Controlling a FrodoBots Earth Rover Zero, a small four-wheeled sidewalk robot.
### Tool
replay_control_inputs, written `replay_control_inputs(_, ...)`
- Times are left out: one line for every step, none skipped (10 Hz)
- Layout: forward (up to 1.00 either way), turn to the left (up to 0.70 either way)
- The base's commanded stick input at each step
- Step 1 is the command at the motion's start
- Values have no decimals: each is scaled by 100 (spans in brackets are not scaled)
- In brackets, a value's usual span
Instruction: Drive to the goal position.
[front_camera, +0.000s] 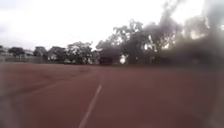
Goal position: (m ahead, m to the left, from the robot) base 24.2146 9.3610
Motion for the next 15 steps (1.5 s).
replay_control_inputs(70,0)
replay_control_inputs(70,0)
replay_control_inputs(70,0)
replay_control_inputs(70,0)
replay_control_inputs(70,0)
replay_control_inputs(70,-7)
replay_control_inputs(70,-20)
replay_control_inputs(70,-28)
replay_control_inputs(70,-28)
replay_control_inputs(70,-26)
replay_control_inputs(70,-4)
replay_control_inputs(70,-1)
replay_control_inputs(70,0)
replay_control_inputs(70,0)
replay_control_inputs(70,0)
